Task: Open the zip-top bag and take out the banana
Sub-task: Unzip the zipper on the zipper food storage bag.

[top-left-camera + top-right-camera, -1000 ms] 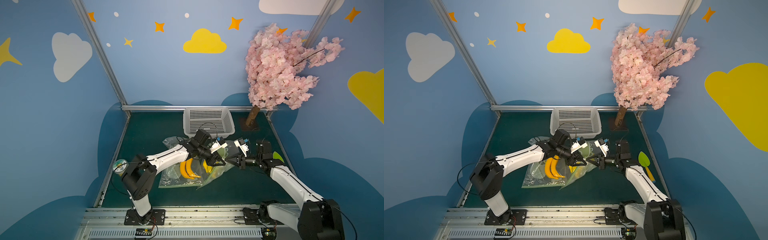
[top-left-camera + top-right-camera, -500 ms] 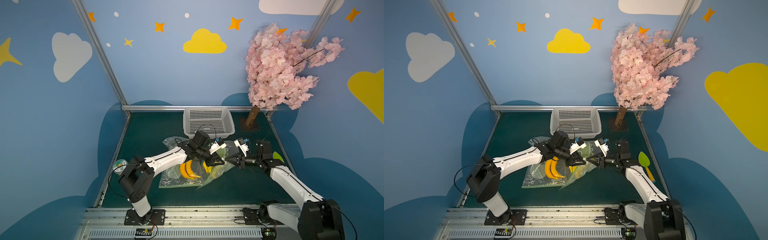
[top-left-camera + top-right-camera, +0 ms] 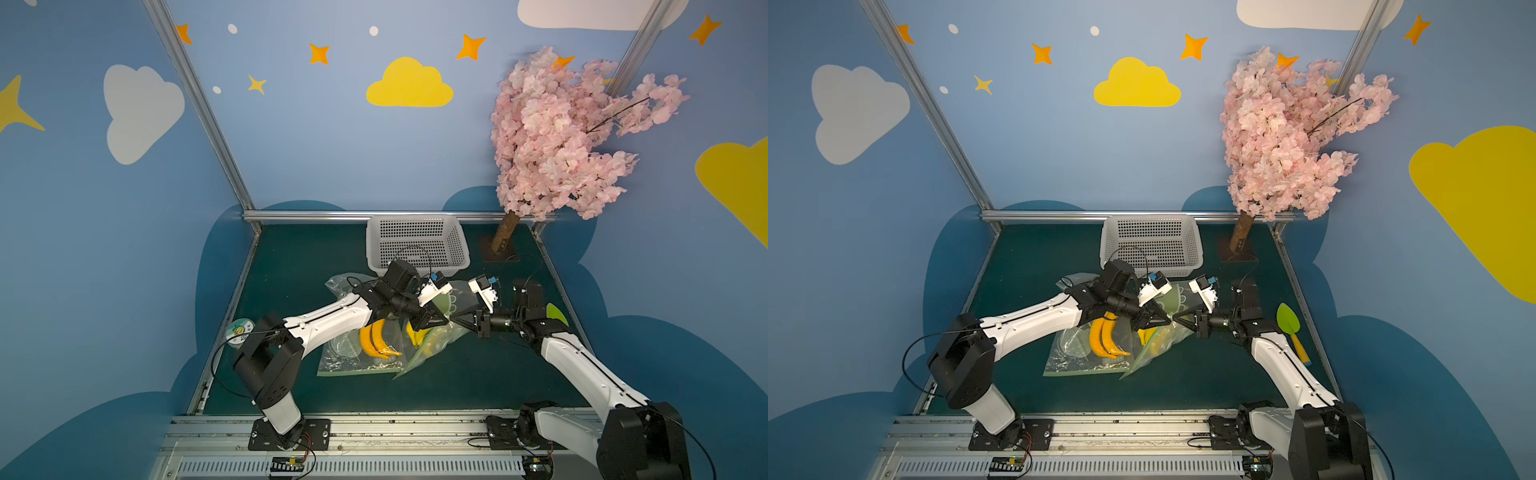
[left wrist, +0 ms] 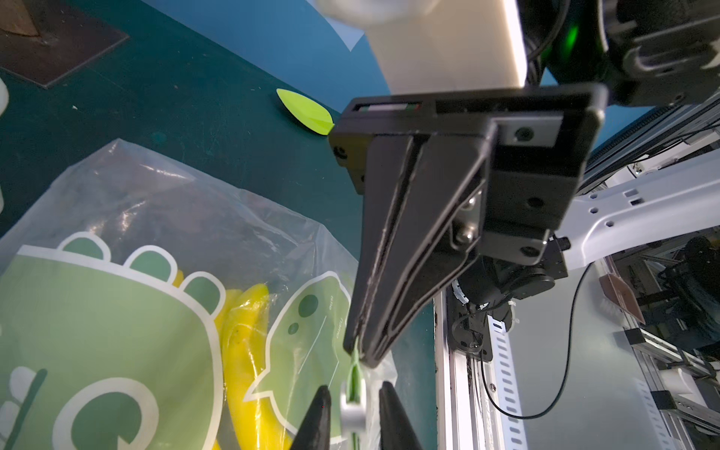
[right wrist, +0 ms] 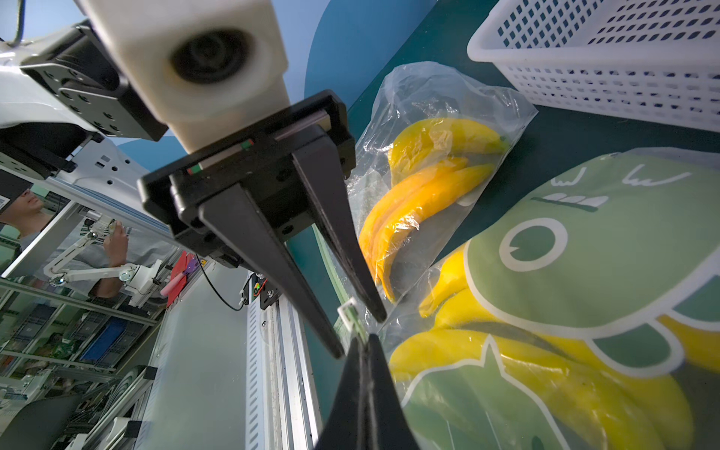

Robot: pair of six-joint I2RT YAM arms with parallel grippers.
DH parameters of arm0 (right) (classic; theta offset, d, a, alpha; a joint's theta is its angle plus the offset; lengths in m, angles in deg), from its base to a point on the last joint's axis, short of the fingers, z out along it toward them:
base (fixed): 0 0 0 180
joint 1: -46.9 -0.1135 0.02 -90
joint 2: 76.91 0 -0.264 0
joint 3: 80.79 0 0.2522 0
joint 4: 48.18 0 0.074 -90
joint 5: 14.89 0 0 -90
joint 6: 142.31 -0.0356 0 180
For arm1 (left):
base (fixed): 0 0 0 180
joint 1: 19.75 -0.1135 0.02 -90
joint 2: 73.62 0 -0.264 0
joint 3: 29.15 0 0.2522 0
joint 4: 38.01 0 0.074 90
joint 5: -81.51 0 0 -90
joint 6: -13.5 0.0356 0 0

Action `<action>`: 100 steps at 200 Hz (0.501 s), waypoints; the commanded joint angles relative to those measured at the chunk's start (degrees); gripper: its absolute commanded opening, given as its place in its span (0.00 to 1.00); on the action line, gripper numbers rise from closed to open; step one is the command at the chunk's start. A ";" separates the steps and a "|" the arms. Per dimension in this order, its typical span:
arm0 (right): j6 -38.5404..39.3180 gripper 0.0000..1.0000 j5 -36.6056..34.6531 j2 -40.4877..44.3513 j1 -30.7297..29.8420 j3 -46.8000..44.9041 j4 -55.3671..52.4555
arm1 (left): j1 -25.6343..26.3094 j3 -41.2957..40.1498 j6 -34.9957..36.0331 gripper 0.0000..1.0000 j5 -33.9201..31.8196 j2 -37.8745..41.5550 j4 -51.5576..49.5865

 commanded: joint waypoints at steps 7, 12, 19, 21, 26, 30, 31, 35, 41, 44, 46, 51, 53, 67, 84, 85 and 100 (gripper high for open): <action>0.86 0.00 -0.27 0.62 -0.42 0.73 -0.76 | 0.04 -1.11 0.56 0.23 -0.36 1.77 1.25; 0.85 0.00 -0.28 0.62 -0.37 0.77 -0.75 | 0.05 -1.14 0.55 0.22 -0.42 1.68 1.27; 0.86 0.00 -0.36 0.62 -0.46 0.79 -0.63 | 0.06 -1.08 0.57 0.22 -0.17 1.54 1.32; 0.84 0.00 -0.36 0.62 -0.49 0.80 -0.64 | 0.00 -1.06 0.55 0.22 -0.02 1.51 1.24; 0.84 0.00 -0.36 0.62 -0.49 0.74 -0.66 | 0.07 -0.95 0.54 0.21 0.02 1.40 1.12; 0.84 0.00 -0.37 0.62 -0.52 0.81 -0.72 | 0.03 -0.87 0.52 0.20 0.11 1.32 1.10; 0.88 0.00 -0.37 0.62 -0.53 0.79 -0.74 | 0.04 -0.88 0.49 0.20 0.12 1.24 1.10; 0.87 0.00 -0.44 0.62 -0.51 0.82 -0.71 | 0.05 -0.90 0.51 0.19 0.17 1.12 1.03; 0.87 0.00 -0.55 0.62 -0.53 0.73 -0.76 | 0.04 -0.75 0.46 0.19 0.20 1.00 0.95; 0.88 0.00 -0.54 0.62 -0.53 0.73 -0.71 | 0.03 -0.76 0.46 0.18 0.20 1.04 0.93; 0.92 0.00 -0.61 0.62 -0.51 0.76 -0.74 | 0.02 -0.72 0.48 0.18 0.20 1.04 0.92; 0.85 0.00 -0.63 0.62 -0.53 0.72 -0.76 | 0.05 -0.78 0.46 0.18 0.21 1.02 0.92; 0.84 0.00 -0.63 0.68 -0.51 0.76 -0.76 | 0.05 -0.72 0.50 0.18 0.21 0.92 0.86; 0.84 0.00 -0.69 0.71 -0.56 0.76 -0.82 | -0.03 -0.82 0.63 0.17 -0.05 1.06 0.66; 0.94 0.00 -0.69 0.62 -0.62 0.76 -0.83 | 0.00 -0.95 0.80 0.16 -0.32 1.39 0.79; 0.93 0.00 -0.70 0.62 -0.62 0.77 -0.75 | 0.02 -0.96 0.80 0.16 -0.32 1.40 0.77; 0.91 0.00 -0.87 0.53 -0.62 0.78 -0.84 | 0.02 -0.89 0.94 0.14 -0.42 1.41 0.62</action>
